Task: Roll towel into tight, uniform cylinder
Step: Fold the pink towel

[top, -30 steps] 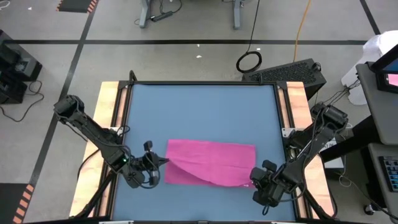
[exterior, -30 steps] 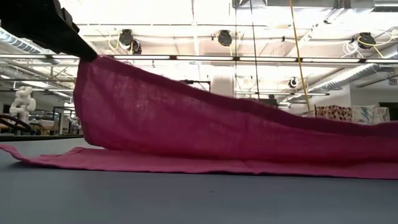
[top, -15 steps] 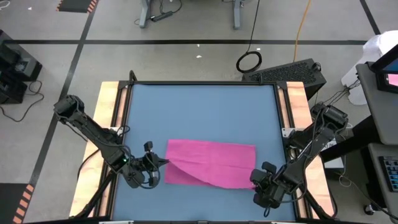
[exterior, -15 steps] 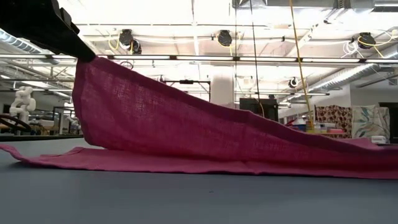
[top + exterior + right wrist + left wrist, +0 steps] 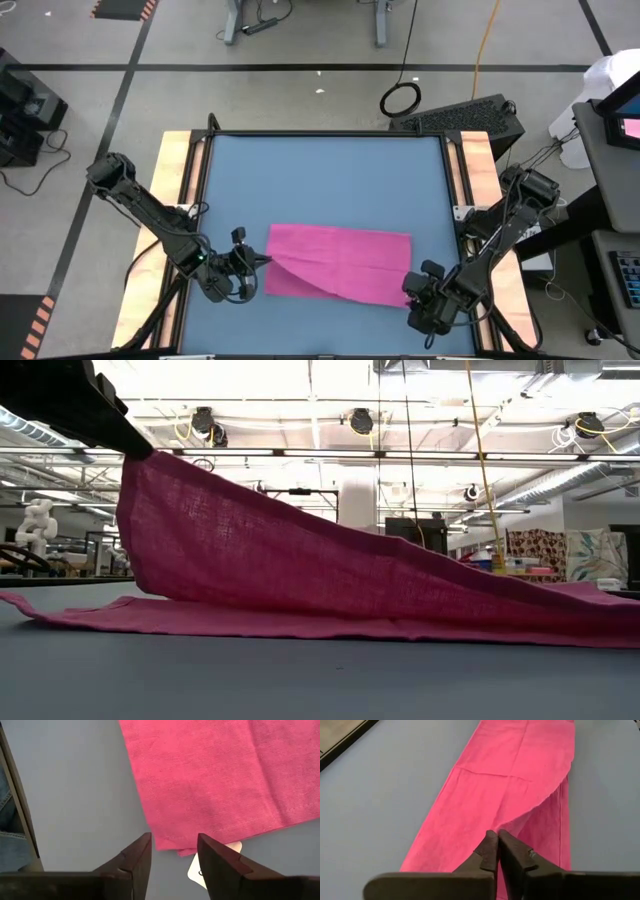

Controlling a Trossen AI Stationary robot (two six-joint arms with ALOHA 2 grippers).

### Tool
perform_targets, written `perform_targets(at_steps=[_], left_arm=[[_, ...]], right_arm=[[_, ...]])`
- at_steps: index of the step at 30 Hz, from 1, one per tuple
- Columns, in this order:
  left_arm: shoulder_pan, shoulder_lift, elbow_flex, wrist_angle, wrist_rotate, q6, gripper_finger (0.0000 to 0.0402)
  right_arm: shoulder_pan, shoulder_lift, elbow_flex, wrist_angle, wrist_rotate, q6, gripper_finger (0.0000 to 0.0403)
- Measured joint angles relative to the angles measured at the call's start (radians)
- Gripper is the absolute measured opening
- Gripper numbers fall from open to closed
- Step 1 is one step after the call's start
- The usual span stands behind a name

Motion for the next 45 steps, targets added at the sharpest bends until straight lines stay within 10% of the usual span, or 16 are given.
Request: perform_targets(at_steps=[22, 45], left_arm=[[0.0, 0.0, -0.005, 0.027, 0.196, -0.027, 0.0125], [-0.117, 0.167, -0.053, 0.078, 0.215, -0.181, 0.0128]], right_arm=[[0.096, 0.003, 0.0, 0.059, 0.083, -0.078, 0.0128], [0.158, 0.212, 0.005, 0.137, 0.127, -0.205, 0.0144]])
